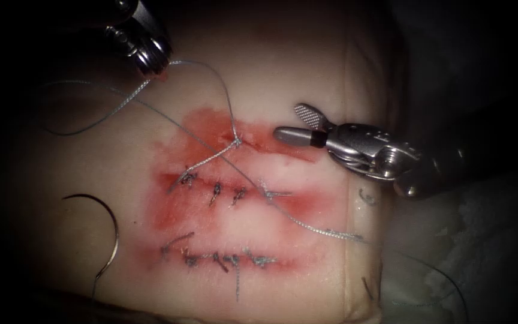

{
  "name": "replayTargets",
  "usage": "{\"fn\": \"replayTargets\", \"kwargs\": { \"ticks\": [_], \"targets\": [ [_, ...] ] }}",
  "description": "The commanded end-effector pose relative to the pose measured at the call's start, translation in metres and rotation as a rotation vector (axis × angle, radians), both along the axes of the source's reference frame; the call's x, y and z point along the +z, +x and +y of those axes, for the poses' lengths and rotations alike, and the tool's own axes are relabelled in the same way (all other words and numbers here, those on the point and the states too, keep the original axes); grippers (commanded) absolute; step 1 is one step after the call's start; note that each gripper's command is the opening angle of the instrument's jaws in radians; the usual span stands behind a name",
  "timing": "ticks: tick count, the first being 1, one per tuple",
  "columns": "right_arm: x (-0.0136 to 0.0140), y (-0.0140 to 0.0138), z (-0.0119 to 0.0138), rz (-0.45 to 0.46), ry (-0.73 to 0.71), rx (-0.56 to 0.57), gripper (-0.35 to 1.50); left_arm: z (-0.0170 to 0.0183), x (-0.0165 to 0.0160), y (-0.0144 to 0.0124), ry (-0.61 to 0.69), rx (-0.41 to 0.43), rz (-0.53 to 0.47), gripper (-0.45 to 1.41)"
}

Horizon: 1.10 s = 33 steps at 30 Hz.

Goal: Wound Closure

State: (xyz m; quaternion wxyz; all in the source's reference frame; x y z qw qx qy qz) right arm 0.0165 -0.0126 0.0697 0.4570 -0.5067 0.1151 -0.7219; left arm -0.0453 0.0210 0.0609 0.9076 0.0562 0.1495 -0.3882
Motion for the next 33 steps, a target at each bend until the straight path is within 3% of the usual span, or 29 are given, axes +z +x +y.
{"fn": "replayTargets", "kwargs": {
  "ticks": [1, 7, 13, 26, 29, 33],
  "targets": [
    [0.0003, 0.0006, -0.0003, 0.003, -0.001, 0.0, 1.26, -0.0007, 0.0, -0.0001, 0.056, 0.031, 0.004, -0.45],
    [0.0003, 0.0005, -0.0003, 0.004, -0.001, -0.001, 1.26, -0.0071, -0.0015, 0.0031, 0.26, 0.141, 0.046, -0.45],
    [0.0002, 0.0005, -0.0004, 0.004, -0.001, -0.002, 1.26, -0.0097, -0.0025, 0.0047, 0.353, 0.176, 0.067, -0.45],
    [0.0001, 0.0007, -0.0007, 0.005, -0.001, -0.004, 1.26, -0.0084, -0.0028, 0.0043, 0.359, 0.175, 0.052, -0.45],
    [0.0001, 0.0007, -0.0008, 0.005, -0.001, -0.005, 1.26, -0.007, -0.0026, 0.0038, 0.326, 0.167, 0.036, -0.45],
    [0.0, 0.0008, -0.0008, 0.005, -0.001, -0.005, 1.26, -0.0025, -0.0028, 0.0027, 0.18, 0.139, 0.017, -0.45]
  ]
}}
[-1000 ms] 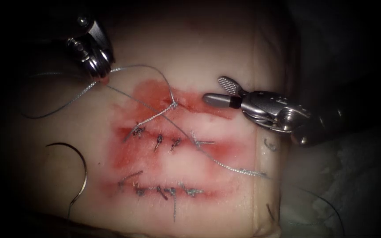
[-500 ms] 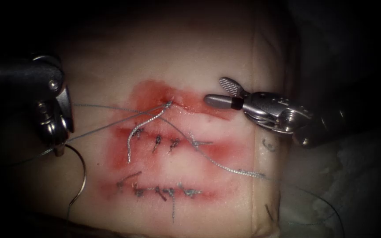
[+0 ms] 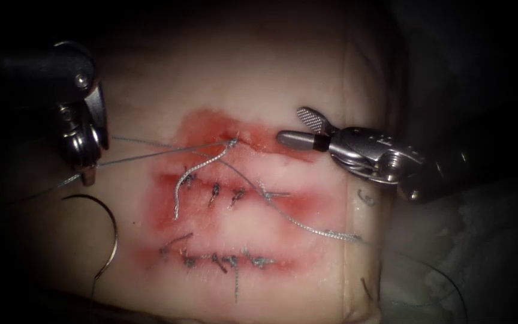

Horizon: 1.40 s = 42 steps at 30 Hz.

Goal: Wound Closure

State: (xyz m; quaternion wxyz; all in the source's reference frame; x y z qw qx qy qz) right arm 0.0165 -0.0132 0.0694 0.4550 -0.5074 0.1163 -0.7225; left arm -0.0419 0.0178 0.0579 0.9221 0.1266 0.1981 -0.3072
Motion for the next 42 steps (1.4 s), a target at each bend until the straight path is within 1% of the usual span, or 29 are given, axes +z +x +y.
{"fn": "replayTargets", "kwargs": {
  "ticks": [1, 5, 7, 8, 10, 13, 16, 21, 26, 29, 35, 40, 42],
  "targets": [
    [0.0003, 0.0008, -0.0003, 0.003, 0.0, 0.0, 1.26, 0.0019, 0.0, -0.0008, -0.044, -0.009, -0.009, -0.45],
    [0.0003, 0.001, -0.0003, 0.001, -0.005, -0.002, 1.25, 0.0072, -0.0008, -0.0013, -0.213, -0.047, -0.051, -0.45],
    [0.0003, 0.0012, -0.0003, -0.002, -0.01, -0.004, 1.23, 0.0092, -0.001, -0.0015, -0.274, -0.052, -0.056, -0.45],
    [0.0002, 0.0014, -0.0003, -0.004, -0.015, -0.006, 1.21, 0.0099, -0.0011, -0.0017, -0.304, -0.065, -0.056, -0.45],
    [0.0002, 0.0015, -0.0003, -0.006, -0.02, -0.008, 1.21, 0.0115, -0.001, -0.0023, -0.357, -0.075, -0.085, -0.45],
    [0.0001, 0.0015, -0.0002, -0.01, -0.029, -0.012, 1.21, 0.013, -0.0005, -0.0035, -0.421, -0.1, -0.136, -0.45],
    [0.0001, 0.0014, -0.0001, -0.01, -0.028, -0.012, 1.21, 0.0143, -0.0004, -0.0045, -0.492, -0.11, -0.151, -0.45],
    [0.0001, 0.0015, 0.0, -0.015, -0.043, -0.02, 1.2, 0.0155, -0.0008, -0.0043, -0.537, -0.117, -0.154, -0.45],
    [0.0002, 0.0024, 0.0001, -0.019, -0.047, -0.019, 1.15, 0.0161, -0.0001, -0.0045, -0.562, -0.12, -0.158, -0.45],
    [0.0004, 0.0033, 0.0003, -0.019, -0.05, -0.025, 1.15, 0.0163, 0.0003, -0.005, -0.577, -0.12, -0.167, -0.45],
    [0.001, 0.0053, 0.0011, -0.013, -0.066, -0.068, 1.21, 0.0165, 0.0009, -0.0055, -0.595, -0.119, -0.169, -0.45],
    [0.0018, 0.0078, 0.002, -0.005, -0.071, -0.094, 1.23, 0.0156, 0.0026, -0.0068, -0.614, -0.121, -0.183, -0.45],
    [0.002, 0.0087, 0.0022, -0.003, -0.072, -0.1, 1.26, 0.0154, 0.0029, -0.0072, -0.618, -0.121, -0.187, -0.45]
  ]
}}
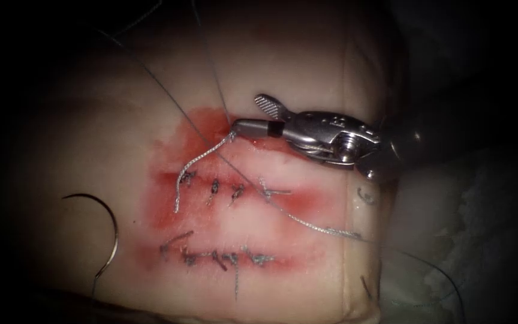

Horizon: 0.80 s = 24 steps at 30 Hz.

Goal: Wound Closure

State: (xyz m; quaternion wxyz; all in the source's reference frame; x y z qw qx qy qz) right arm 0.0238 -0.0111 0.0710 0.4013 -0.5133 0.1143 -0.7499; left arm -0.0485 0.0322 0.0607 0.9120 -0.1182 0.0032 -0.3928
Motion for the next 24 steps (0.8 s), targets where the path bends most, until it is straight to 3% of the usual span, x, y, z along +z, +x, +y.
{"fn": "replayTargets", "kwargs": {
  "ticks": [1, 24],
  "targets": [
    [0.0004, 0.0017, 0.0001, 0.006, -0.002, -0.003, 1.28, 0.0009, 0.0001, -0.0008, -0.005, -0.004, 0.0, -0.45],
    [0.0043, 0.0061, -0.0002, 0.02, -0.025, -0.067, 1.3, 0.0012, 0.0002, -0.0012, -0.009, -0.002, -0.006, -0.45]
  ]
}}
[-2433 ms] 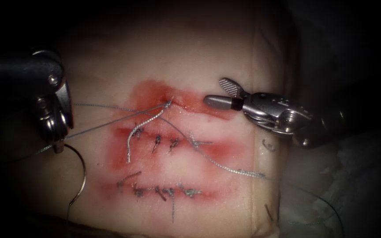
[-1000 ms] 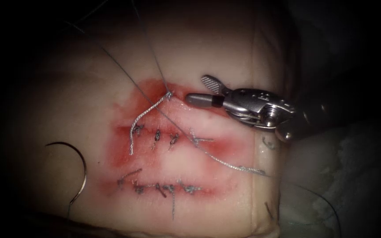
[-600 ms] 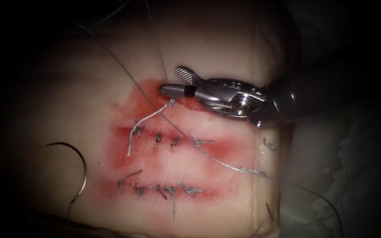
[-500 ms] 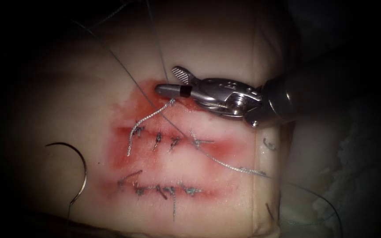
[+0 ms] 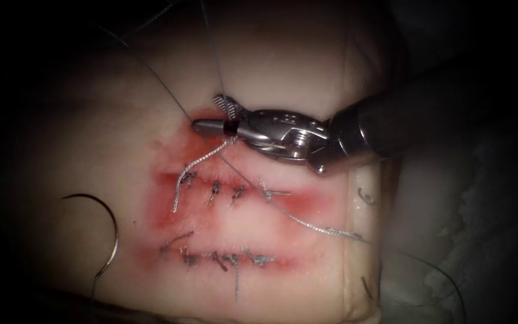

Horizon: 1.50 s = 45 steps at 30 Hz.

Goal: Wound Closure

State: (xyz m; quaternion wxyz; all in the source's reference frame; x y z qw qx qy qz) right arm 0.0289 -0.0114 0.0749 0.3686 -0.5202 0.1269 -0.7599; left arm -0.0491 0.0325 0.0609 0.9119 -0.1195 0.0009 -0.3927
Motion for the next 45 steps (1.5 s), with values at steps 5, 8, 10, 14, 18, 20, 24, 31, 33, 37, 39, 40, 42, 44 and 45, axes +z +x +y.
{"fn": "replayTargets", "kwargs": {
  "ticks": [5, 8, 10, 14, 18, 20, 24, 31, 33, 37, 39, 40, 42, 44, 45],
  "targets": [
    [0.001, 0.0015, 0.0006, -0.001, -0.004, 0.006, 1.3, 0.0009, 0.0, -0.0006, -0.004, -0.003, -0.003, -0.45],
    [0.0013, 0.0019, 0.0006, -0.003, -0.005, 0.007, 1.28, 0.0009, -0.0001, -0.0007, -0.004, -0.003, -0.003, -0.45],
    [0.0015, 0.0022, 0.0005, -0.003, -0.007, 0.004, 1.26, 0.0009, -0.0002, -0.0007, -0.003, -0.003, -0.003, -0.45],
    [0.0016, 0.0026, 0.0003, 0.001, -0.008, -0.006, 1.18, 0.0009, -0.0002, -0.0007, -0.003, -0.003, -0.003, -0.45],
    [0.0015, 0.0027, 0.0001, 0.004, -0.008, -0.015, 1.09, 0.0009, -0.0002, -0.0007, -0.003, -0.003, -0.003, -0.45],
    [0.0015, 0.0028, 0.0001, 0.004, -0.008, -0.015, 1.04, 0.0009, -0.0002, -0.0007, -0.003, -0.003, -0.003, -0.45],
    [0.0014, 0.0028, 0.0003, 0.005, -0.007, -0.015, 0.88, 0.0008, -0.0003, -0.0007, -0.003, -0.003, -0.003, -0.45],
    [0.0015, 0.0027, 0.0004, 0.008, 0.01, -0.008, 0.22, 0.0006, -0.0002, -0.0007, -0.004, -0.003, -0.003, -0.45],
    [0.0015, 0.0028, 0.0004, 0.008, 0.01, -0.008, 0.05, 0.0006, -0.0001, -0.0008, -0.005, -0.003, -0.002, -0.45],
    [0.0016, 0.0027, 0.0006, 0.008, 0.01, -0.008, -0.15, 0.0005, -0.0001, -0.0008, -0.006, -0.002, -0.002, -0.45],
    [0.0016, 0.0026, 0.0006, 0.012, 0.026, -0.001, -0.27, 0.0005, -0.0001, -0.0008, -0.006, -0.002, -0.002, -0.45],
    [0.0016, 0.0026, 0.0006, 0.013, 0.031, 0.001, -0.3, 0.0005, -0.0001, -0.0008, -0.006, -0.002, -0.002, -0.45],
    [0.0016, 0.0026, 0.0007, 0.015, 0.037, 0.003, -0.35, 0.0005, -0.0001, -0.0008, -0.006, -0.002, -0.002, -0.45],
    [0.0015, 0.0025, 0.0007, 0.016, 0.042, 0.005, -0.35, 0.0004, 0.0, -0.0008, -0.006, -0.002, -0.002, -0.45],
    [0.0015, 0.0025, 0.0007, 0.017, 0.043, 0.005, -0.35, 0.0004, 0.0, -0.0008, -0.007, -0.002, -0.002, -0.45]
  ]
}}
